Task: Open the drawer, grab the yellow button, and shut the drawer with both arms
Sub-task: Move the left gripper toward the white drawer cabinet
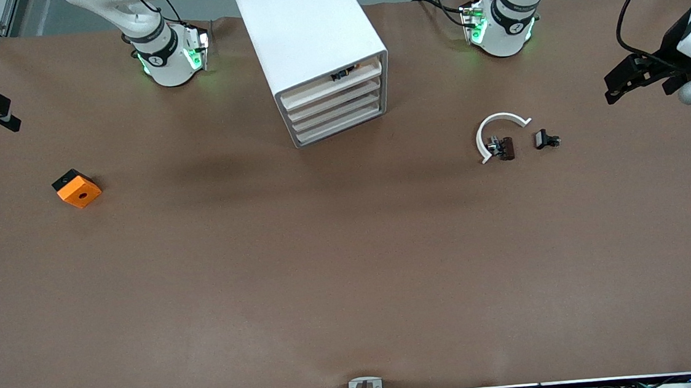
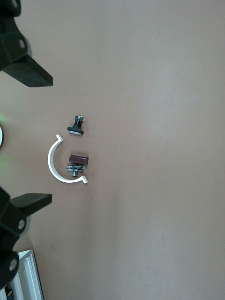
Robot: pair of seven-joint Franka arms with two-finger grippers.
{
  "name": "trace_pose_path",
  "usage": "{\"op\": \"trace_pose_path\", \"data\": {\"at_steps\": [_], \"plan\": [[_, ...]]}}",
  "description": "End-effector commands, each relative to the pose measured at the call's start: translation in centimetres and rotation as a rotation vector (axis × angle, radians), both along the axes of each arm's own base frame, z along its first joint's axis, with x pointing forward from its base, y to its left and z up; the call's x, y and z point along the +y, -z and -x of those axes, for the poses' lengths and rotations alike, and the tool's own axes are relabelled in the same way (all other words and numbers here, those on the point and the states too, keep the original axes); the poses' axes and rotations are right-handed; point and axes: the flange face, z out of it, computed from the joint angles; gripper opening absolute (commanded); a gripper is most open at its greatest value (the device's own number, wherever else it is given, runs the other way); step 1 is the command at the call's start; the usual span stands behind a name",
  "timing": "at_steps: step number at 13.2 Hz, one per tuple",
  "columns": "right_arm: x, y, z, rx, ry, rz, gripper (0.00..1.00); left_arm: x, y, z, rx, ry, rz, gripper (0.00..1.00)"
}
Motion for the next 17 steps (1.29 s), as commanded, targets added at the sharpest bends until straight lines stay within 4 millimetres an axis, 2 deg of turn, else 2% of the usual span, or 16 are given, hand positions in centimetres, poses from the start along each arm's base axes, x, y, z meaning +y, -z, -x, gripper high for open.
{"op": "trace_pose_path", "data": {"at_steps": [1,3,7,9,11,12,14,17], "plan": [[0.1,-0.3,0.9,-0.001,-0.010,0.000,1.00,0.2,-0.4,0.0,0.004,0.010,-0.018,1.00],[0.1,-0.3,0.9,-0.001,-0.010,0.000,1.00,0.2,-0.3,-0.2,0.007,0.009,-0.018,1.00],[0.1,-0.3,0.9,-0.001,-0.010,0.000,1.00,0.1,2.4,-2.2,0.074,0.007,-0.018,1.00],[0.1,-0.3,0.9,-0.002,-0.010,0.000,1.00,-0.6,5.7,-3.2,0.142,0.004,-0.023,1.00],[0.1,-0.3,0.9,-0.001,-0.010,0.000,1.00,-1.6,9.4,-3.8,0.220,-0.136,-0.033,1.00],[0.1,-0.3,0.9,-0.002,-0.010,0.000,1.00,-3.7,11.1,-4.0,0.244,-0.225,-0.053,1.00],[0.1,-0.3,0.8,-0.001,-0.008,0.000,1.00,-9.3,14.8,-3.9,0.293,-0.415,-0.112,1.00],[-0.3,-0.4,0.8,-0.001,0.011,-0.001,1.00,-17.7,20.3,-2.6,0.359,-0.667,-0.208,1.00]]}}
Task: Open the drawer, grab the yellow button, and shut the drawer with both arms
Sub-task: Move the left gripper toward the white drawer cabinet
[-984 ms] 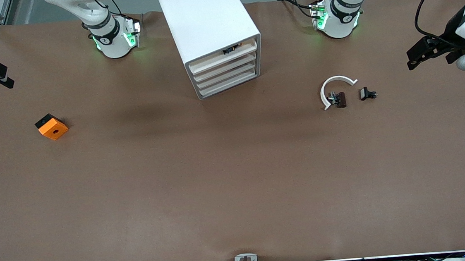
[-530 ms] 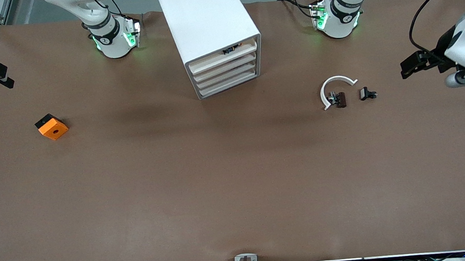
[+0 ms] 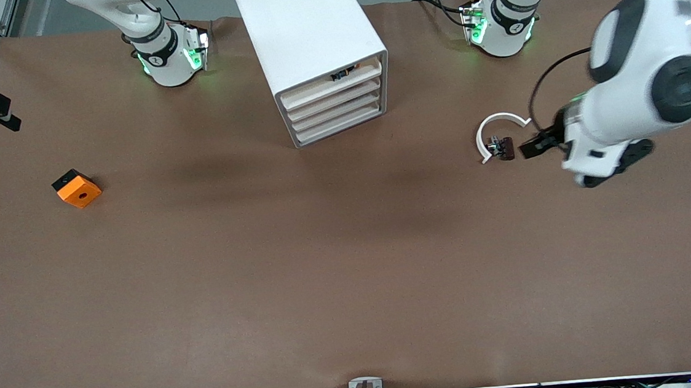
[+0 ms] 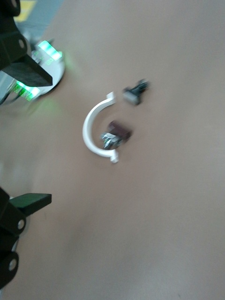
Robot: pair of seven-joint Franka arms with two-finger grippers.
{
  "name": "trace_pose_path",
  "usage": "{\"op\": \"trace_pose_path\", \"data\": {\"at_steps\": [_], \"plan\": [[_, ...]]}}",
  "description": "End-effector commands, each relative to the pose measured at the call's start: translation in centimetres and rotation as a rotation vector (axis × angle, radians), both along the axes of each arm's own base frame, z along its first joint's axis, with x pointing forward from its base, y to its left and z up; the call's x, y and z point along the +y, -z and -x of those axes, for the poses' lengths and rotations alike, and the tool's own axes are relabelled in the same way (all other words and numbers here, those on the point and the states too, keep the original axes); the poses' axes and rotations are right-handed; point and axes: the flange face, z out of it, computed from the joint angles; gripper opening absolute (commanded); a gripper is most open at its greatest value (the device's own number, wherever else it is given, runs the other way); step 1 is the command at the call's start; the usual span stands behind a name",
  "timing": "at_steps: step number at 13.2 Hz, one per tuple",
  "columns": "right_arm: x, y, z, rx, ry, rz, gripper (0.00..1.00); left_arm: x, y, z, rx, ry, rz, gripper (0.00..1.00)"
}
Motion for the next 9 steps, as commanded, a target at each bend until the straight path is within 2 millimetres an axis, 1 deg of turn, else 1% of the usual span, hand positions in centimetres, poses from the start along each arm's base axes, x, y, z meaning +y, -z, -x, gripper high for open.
{"op": "trace_pose_path", "data": {"at_steps": [1,2,3,4,5,6,8,9], "plan": [[-0.7,-0.4,0.5,-0.003,0.008,-0.007,1.00,-6.4,4.1,1.1,0.055,-0.180,-0.114,1.00],[-0.7,-0.2,0.6,0.012,0.013,-0.013,1.00,-9.2,6.5,2.0,0.082,-0.243,-0.162,1.00],[-0.1,1.2,-0.3,0.051,0.004,-0.012,1.00,-10.7,7.9,2.4,0.093,-0.310,-0.200,1.00],[0.0,1.7,-0.8,0.061,0.000,-0.005,1.00,-11.6,9.5,2.5,0.114,-0.383,-0.236,1.00],[0.0,1.6,-0.9,0.058,-0.007,-0.004,1.00,-12.7,10.2,2.5,0.142,-0.451,-0.240,1.00],[0.0,2.2,-1.3,0.067,-0.007,-0.004,1.00,-13.3,10.7,2.6,0.181,-0.538,-0.247,1.00],[-0.3,7.3,-4.3,0.163,-0.001,-0.008,1.00,-14.1,11.7,2.9,0.231,-0.703,-0.306,1.00],[-0.6,7.3,-4.6,0.156,0.002,-0.014,1.00,-14.5,12.3,3.2,0.268,-0.791,-0.346,1.00]]}}
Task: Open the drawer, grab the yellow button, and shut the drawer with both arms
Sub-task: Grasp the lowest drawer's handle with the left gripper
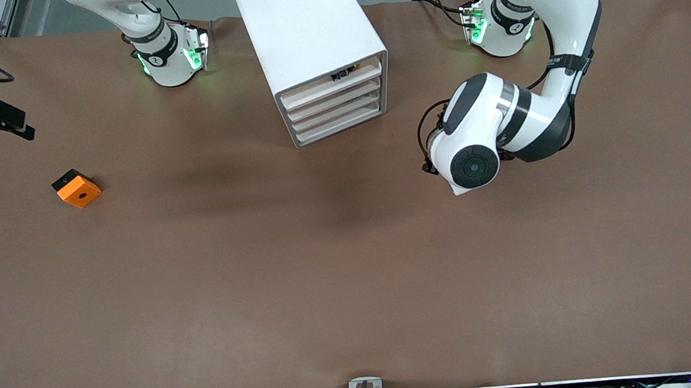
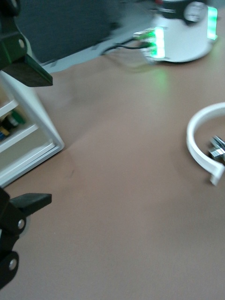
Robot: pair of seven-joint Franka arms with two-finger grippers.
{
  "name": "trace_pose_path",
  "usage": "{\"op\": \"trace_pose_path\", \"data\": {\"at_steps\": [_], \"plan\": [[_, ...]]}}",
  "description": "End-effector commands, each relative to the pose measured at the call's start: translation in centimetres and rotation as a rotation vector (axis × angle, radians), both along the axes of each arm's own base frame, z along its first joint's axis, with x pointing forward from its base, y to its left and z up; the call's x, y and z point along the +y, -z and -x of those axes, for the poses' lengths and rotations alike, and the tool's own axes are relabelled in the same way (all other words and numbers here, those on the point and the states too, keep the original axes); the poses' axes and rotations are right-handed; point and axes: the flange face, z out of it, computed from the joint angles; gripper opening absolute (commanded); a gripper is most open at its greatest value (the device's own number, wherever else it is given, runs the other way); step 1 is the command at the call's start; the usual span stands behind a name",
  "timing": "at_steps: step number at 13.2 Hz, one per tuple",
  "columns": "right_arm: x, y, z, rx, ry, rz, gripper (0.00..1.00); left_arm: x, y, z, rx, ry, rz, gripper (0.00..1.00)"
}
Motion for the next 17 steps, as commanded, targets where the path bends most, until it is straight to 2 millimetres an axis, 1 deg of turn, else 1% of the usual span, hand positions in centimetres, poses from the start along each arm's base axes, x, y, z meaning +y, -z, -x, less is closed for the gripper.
{"op": "trace_pose_path", "data": {"at_steps": [1,2,3,4,6,8,11,13,14,15,17], "plan": [[-0.8,1.9,-1.8,0.030,0.006,-0.005,1.00,-1.1,0.9,0.1,0.090,-0.238,-0.085,1.00],[-1.0,2.5,-2.2,0.040,0.011,-0.002,1.00,-1.6,1.6,0.4,0.131,-0.306,-0.116,1.00],[-1.1,3.7,-2.7,0.064,0.011,-0.001,1.00,-2.2,2.4,0.8,0.171,-0.336,-0.126,1.00],[-1.3,3.9,-2.8,0.066,0.014,0.001,1.00,-3.0,3.2,1.4,0.227,-0.345,-0.111,1.00],[-1.9,5.4,-3.4,0.100,0.025,-0.002,1.00,-3.9,4.9,1.7,0.322,-0.382,-0.063,1.00],[-2.3,5.9,-3.5,0.106,0.032,-0.003,1.00,-4.7,5.8,1.9,0.387,-0.413,-0.026,1.00],[-2.6,6.6,-3.7,0.121,0.035,-0.004,1.00,-6.5,6.5,2.8,0.470,-0.463,-0.008,1.00],[-3.5,6.9,-3.9,0.118,0.024,-0.011,1.00,-7.4,6.7,3.0,0.523,-0.495,0.015,1.00],[-3.7,6.9,-3.9,0.118,0.000,-0.011,1.00,-7.7,7.1,2.9,0.545,-0.503,0.036,1.00],[-4.0,7.3,-4.1,0.122,-0.002,-0.013,1.00,-8.7,7.2,2.4,0.555,-0.505,0.060,1.00],[-4.6,7.5,-4.1,0.126,0.022,-0.011,1.00,-11.0,7.8,3.5,0.569,-0.480,0.065,1.00]]}}
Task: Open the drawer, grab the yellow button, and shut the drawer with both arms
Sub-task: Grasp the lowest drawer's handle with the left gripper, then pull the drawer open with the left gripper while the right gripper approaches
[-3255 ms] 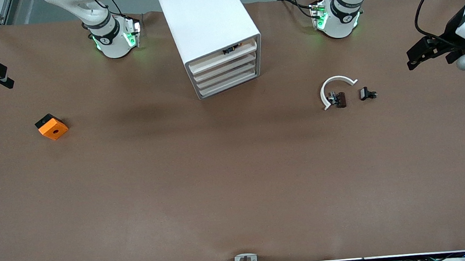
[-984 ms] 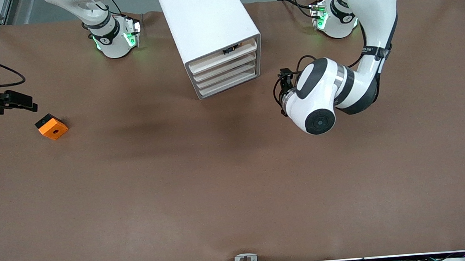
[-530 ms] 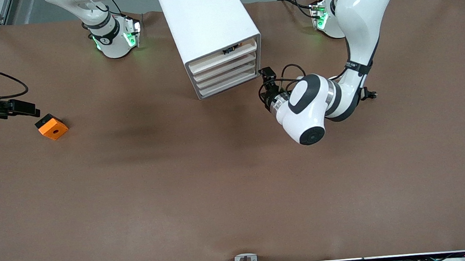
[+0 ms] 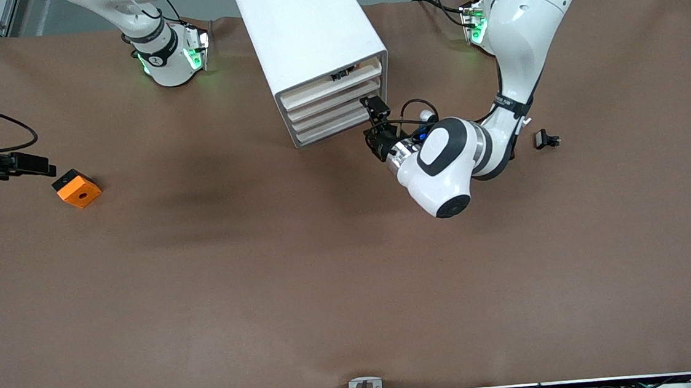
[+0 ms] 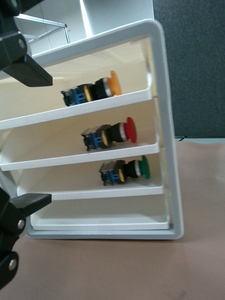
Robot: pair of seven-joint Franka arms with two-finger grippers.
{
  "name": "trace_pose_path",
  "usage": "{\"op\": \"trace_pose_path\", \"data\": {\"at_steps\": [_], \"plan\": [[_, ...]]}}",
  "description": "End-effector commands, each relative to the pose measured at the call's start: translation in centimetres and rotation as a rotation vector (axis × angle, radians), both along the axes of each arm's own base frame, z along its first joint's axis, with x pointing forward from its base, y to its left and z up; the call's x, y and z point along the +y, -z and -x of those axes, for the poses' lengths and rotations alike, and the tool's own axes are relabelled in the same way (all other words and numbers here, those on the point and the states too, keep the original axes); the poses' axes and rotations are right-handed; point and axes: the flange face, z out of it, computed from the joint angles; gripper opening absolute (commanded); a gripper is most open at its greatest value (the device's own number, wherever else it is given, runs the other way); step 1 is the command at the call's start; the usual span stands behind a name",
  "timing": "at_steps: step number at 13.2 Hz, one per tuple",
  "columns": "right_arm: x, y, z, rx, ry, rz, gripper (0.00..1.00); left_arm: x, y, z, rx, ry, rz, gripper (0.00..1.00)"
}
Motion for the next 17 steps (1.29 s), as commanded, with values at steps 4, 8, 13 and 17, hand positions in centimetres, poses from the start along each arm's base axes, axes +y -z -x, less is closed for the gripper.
{"op": "trace_pose_path", "data": {"at_steps": [4,8,13,17], "plan": [[-1.5,0.1,-0.4,0.000,0.013,-0.021,1.00,-4.3,0.3,1.8,0.048,0.022,0.047,0.97],[-1.4,0.0,-0.4,0.001,0.022,-0.017,1.00,-5.4,0.6,2.4,0.079,0.011,0.068,0.71],[0.8,0.0,-0.6,0.011,0.114,0.012,1.00,-6.6,1.0,3.4,0.104,0.008,0.081,0.67],[1.7,-0.1,-0.6,0.015,0.140,0.022,1.00,-7.3,0.7,3.9,0.129,-0.006,0.095,0.55]]}}
